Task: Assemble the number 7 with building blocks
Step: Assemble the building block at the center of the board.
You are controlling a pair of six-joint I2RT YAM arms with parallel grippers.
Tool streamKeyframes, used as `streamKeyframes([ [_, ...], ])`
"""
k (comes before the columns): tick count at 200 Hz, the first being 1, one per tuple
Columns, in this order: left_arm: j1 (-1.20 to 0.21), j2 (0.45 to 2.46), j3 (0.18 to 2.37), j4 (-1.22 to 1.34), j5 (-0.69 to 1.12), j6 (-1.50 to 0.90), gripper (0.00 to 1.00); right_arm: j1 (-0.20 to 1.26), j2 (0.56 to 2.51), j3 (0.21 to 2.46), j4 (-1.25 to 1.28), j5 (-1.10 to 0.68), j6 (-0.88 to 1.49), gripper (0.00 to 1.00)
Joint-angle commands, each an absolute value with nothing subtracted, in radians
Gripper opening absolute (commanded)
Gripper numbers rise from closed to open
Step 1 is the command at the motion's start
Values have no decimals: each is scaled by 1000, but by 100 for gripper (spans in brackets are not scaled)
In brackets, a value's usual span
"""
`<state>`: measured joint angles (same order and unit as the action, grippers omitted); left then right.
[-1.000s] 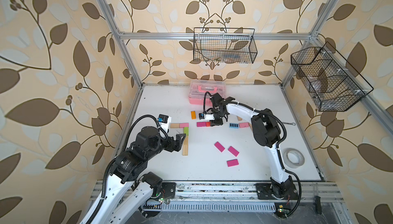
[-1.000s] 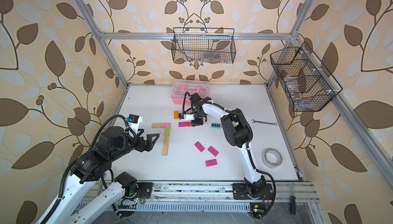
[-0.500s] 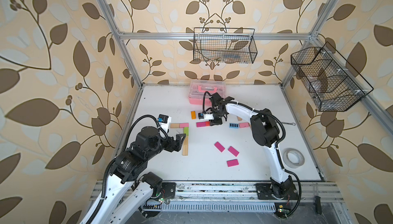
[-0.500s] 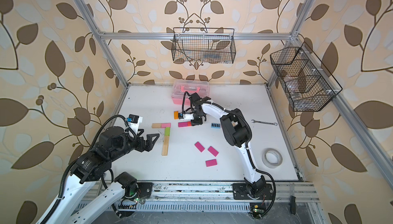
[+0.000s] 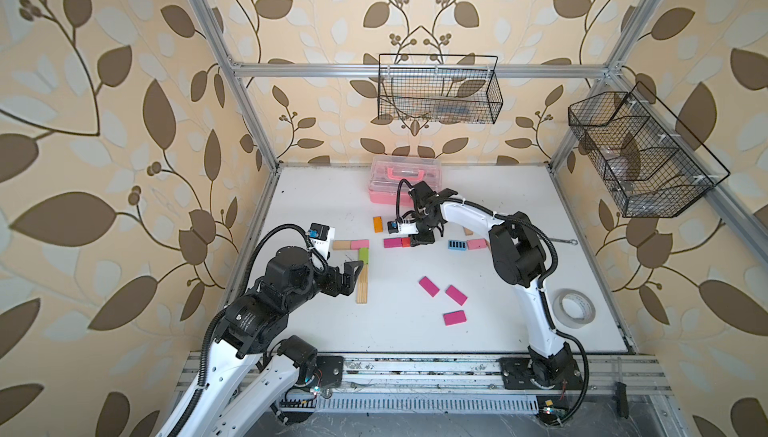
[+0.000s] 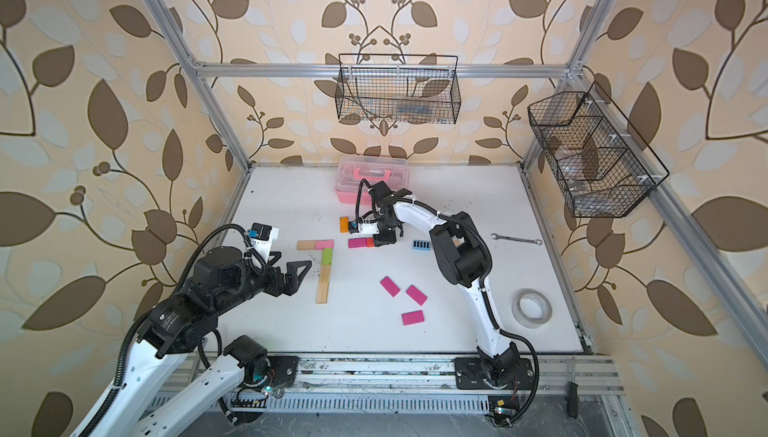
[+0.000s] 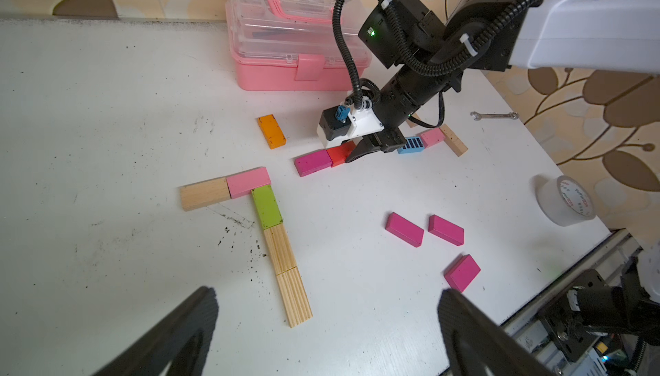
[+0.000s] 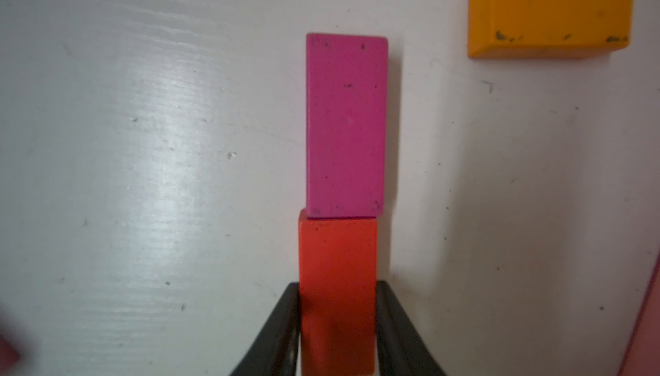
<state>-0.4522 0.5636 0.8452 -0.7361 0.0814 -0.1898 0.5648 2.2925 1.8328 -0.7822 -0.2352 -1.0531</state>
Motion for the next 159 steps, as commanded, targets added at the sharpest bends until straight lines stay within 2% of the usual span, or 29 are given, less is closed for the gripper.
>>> streamKeyframes([
  [1, -458, 560, 841, -707, 106, -175, 99, 574, 2329, 1856, -815, -236, -1071, 36],
  [131, -458, 559, 841, -707, 109, -175, 99, 571, 2348, 1878, -811, -230, -1070, 36],
  [159, -458, 560, 841, -706, 109, -175, 99, 571, 2344, 1876, -816, -233, -1071, 39],
])
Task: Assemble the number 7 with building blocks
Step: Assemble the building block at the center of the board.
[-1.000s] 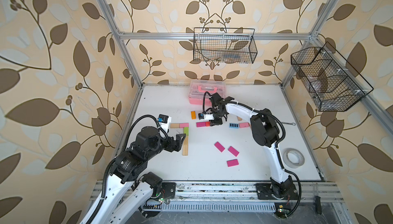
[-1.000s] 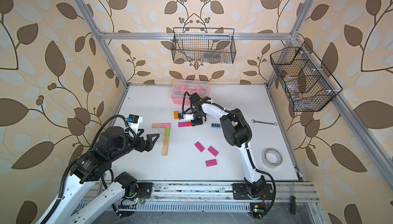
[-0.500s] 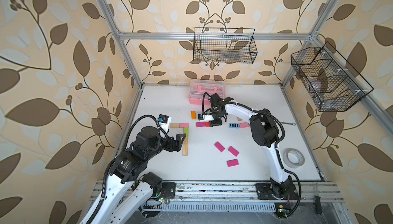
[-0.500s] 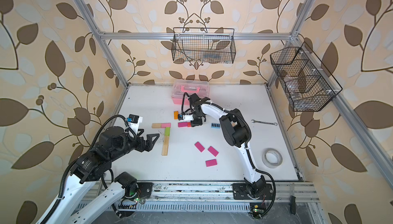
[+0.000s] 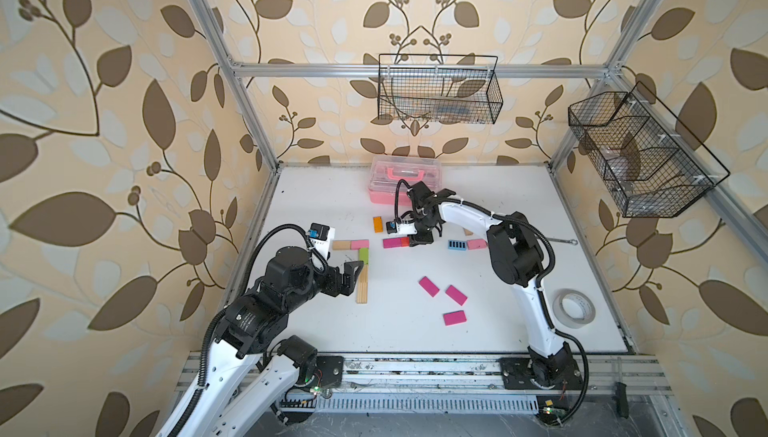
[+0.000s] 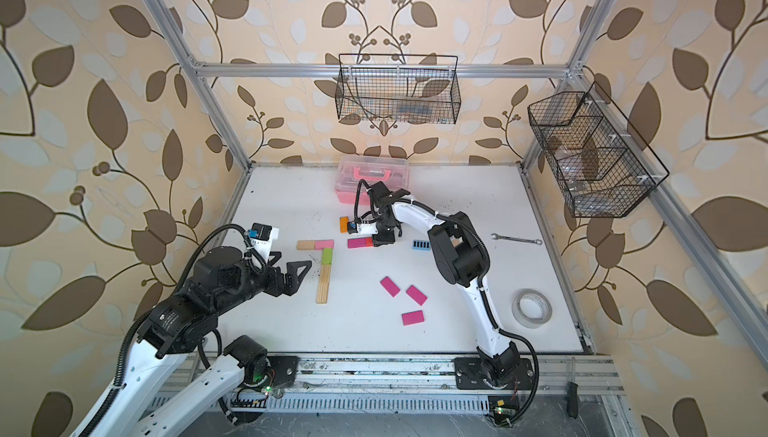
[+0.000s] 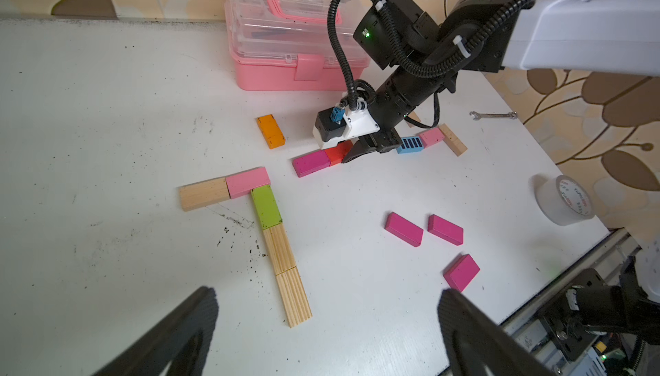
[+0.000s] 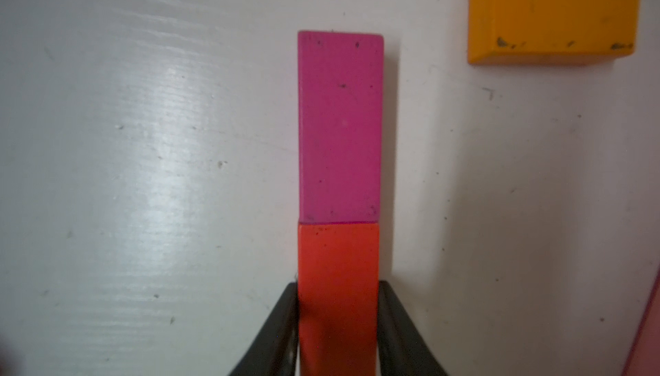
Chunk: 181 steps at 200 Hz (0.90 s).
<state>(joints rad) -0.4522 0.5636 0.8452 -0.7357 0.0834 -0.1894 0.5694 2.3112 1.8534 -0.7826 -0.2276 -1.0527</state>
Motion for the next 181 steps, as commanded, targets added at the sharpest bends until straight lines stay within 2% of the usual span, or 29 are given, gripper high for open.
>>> streamKeyframes([
  [1, -457, 560, 841, -706, 109, -175, 99, 571, 2344, 1876, -816, -233, -1071, 40],
  [71, -457, 567, 839, -696, 117, -188, 99, 566, 2271, 1816, -751, -238, -1054, 49],
  [104, -458, 618, 843, -663, 211, -223, 99, 560, 2146, 1702, -667, -230, -991, 51],
  [147, -485, 684, 834, -577, 297, -323, 99, 517, 1951, 1521, -544, -222, -716, 55],
  [159, -515, 695, 811, -548, 296, -340, 99, 501, 1904, 1486, -532, -200, -591, 59],
  [181, -589, 733, 773, -507, 262, -367, 99, 487, 1830, 1426, -537, -108, -423, 60],
])
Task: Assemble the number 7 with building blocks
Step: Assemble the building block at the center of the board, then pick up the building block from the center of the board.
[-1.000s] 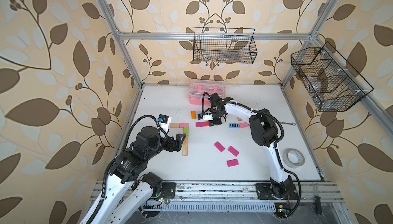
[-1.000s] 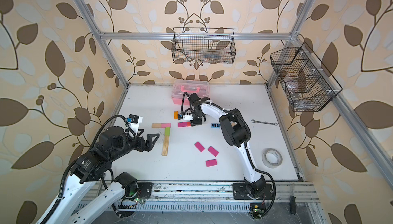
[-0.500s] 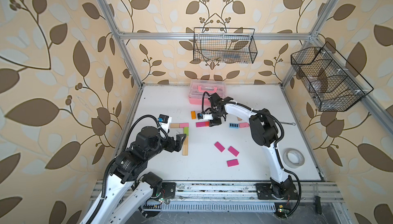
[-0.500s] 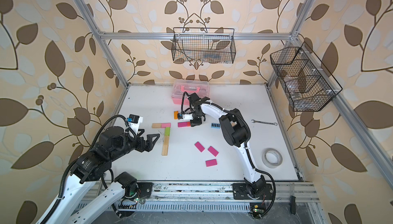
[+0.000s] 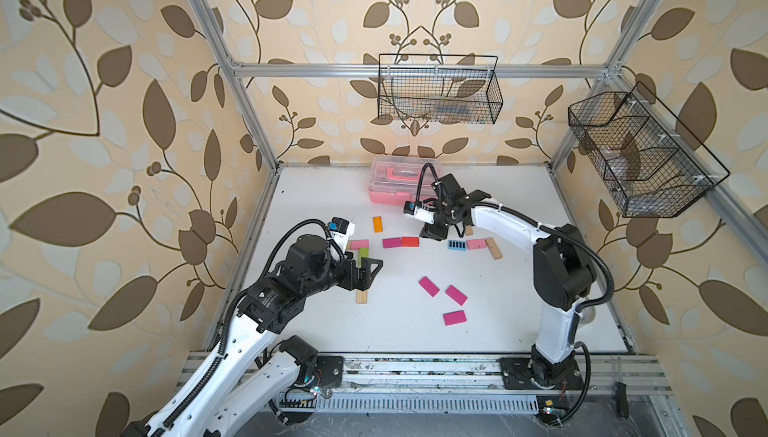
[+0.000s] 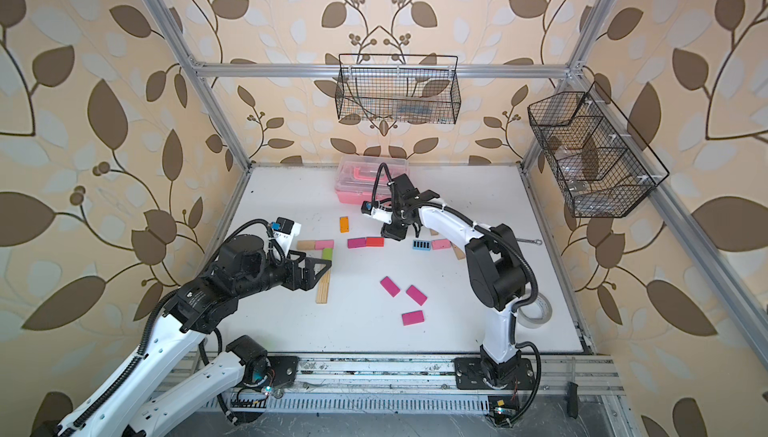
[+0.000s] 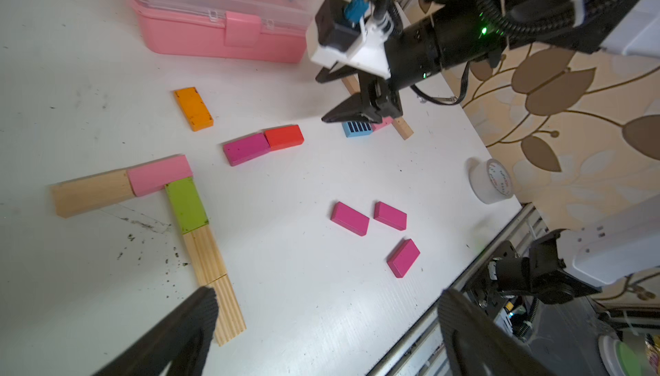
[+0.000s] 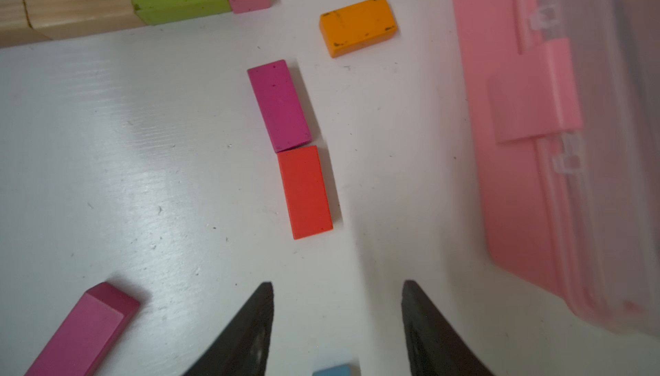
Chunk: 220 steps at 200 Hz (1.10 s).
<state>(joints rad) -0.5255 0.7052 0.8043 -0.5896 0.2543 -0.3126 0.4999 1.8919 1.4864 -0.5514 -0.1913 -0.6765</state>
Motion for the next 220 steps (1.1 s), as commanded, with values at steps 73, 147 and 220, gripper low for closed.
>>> streamKeyframes([
  [73, -641, 777, 742, -469, 181, -401, 99, 584, 1549, 975, -465, -17, 33, 60],
  [147, -641, 805, 760, -472, 160, -380, 99, 749, 1606, 820, -251, -111, 236, 61],
  [220, -641, 790, 785, -529, 135, -363, 99, 800, 1660, 868, -287, -32, 293, 50],
])
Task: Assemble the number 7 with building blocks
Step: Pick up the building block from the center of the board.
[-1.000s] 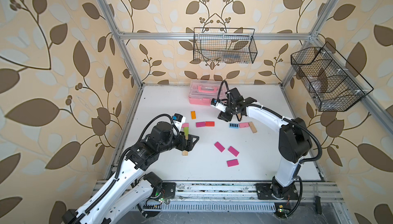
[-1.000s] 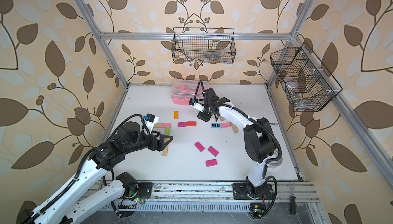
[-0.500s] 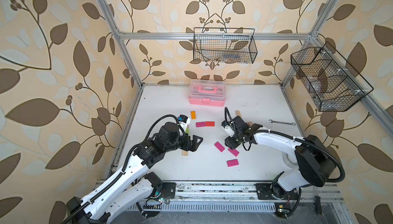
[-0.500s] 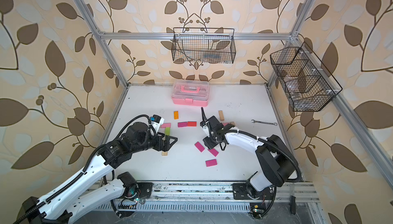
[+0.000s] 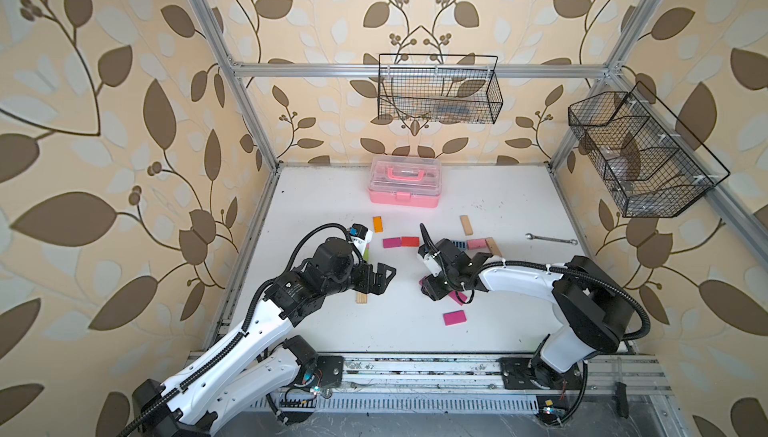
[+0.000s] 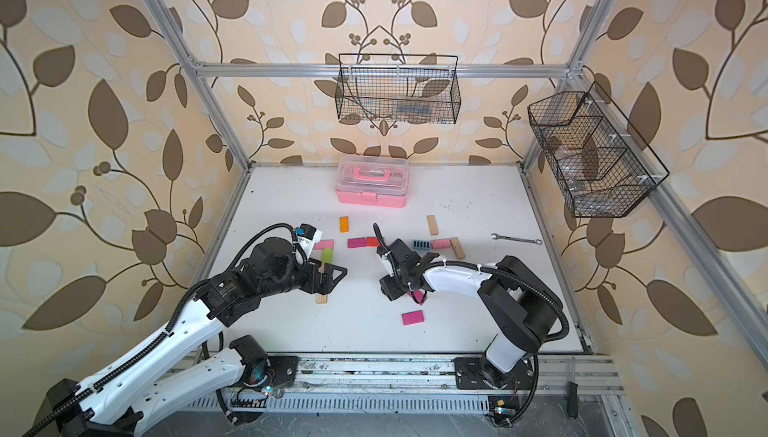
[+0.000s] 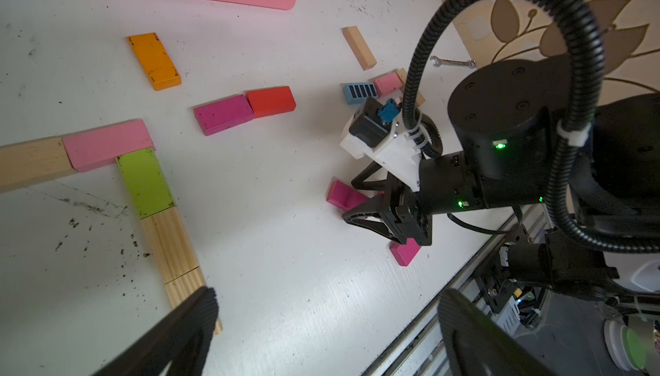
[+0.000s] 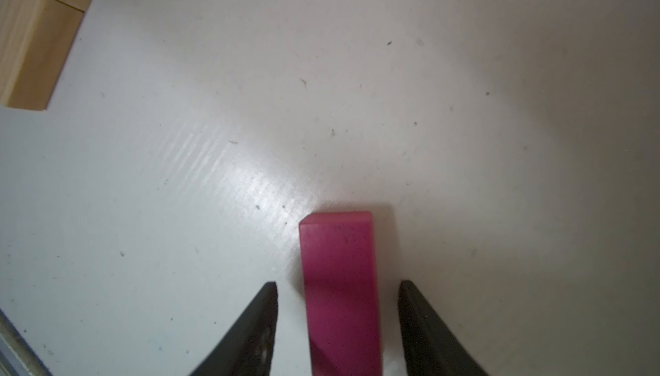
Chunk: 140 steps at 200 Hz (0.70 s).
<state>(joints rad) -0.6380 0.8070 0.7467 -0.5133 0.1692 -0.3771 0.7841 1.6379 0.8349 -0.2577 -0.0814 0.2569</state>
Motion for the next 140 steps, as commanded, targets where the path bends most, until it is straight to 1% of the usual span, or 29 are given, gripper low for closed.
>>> streamKeyframes([
  [1, -641, 789, 785, -529, 135, -363, 99, 801, 1662, 870, -288, -29, 295, 50],
  [30, -641, 769, 782, -527, 135, -364, 99, 841, 1694, 926, -364, 46, 314, 39],
  [65, -641, 739, 782, -528, 125, -367, 99, 882, 1749, 997, -461, 132, 367, 31],
  [122, -641, 602, 835, -699, -8, -353, 99, 893, 1805, 1071, -473, 107, 446, 30],
  [140, -641, 546, 831, -733, -29, -348, 99, 859, 1843, 1127, -480, 69, 513, 26],
])
